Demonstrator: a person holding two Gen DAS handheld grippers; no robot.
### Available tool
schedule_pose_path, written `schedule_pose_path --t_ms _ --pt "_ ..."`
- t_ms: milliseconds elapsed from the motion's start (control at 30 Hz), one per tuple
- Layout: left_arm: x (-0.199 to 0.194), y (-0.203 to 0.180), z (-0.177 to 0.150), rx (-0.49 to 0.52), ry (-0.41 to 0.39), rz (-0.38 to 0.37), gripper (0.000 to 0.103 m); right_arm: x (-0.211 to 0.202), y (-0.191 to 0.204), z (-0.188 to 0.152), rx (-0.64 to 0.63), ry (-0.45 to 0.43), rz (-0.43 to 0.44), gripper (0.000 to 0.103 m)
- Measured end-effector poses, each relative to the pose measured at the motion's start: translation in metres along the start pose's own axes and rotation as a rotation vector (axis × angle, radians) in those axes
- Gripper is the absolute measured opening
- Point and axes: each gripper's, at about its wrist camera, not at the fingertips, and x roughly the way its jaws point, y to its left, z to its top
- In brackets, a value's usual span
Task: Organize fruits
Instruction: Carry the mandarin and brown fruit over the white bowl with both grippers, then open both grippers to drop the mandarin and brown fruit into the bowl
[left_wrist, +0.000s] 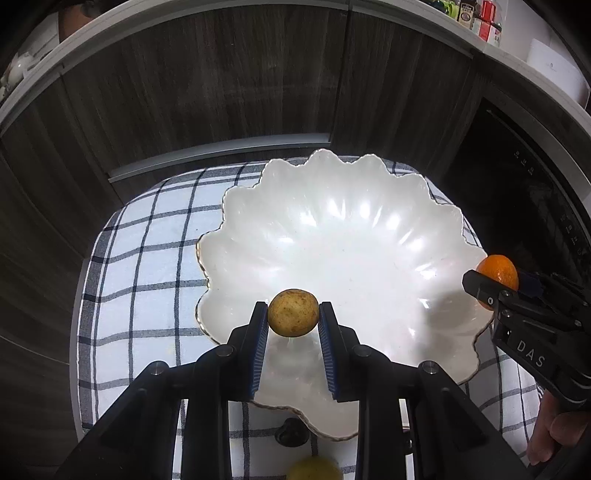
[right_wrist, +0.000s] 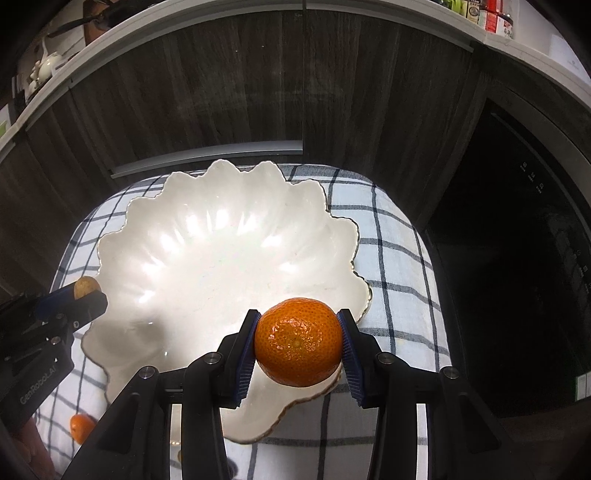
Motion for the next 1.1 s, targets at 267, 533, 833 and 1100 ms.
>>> schedule_pose_path --t_ms 267,533,833,1100 --pt "0.014 0.002 -0.002 -0.012 0.034 0.000 0.028 0.015 0.001 0.000 -0.005 0.031 0.011 0.043" --pt "0.017 -0.001 -0.007 -0.008 0.050 0.013 0.039 0.022 0.001 -0.005 0.003 0.049 -0.004 0.043" --pt "0.006 0.002 -0.006 -0.022 0.023 0.024 0.062 0.013 -0.004 -0.005 0.030 0.024 -0.021 0.072" --pt "-0.007 0.007 -0.004 -0.048 -0.005 0.043 0.076 -0.004 -0.001 -0.001 0.024 -0.012 -0.027 0.077"
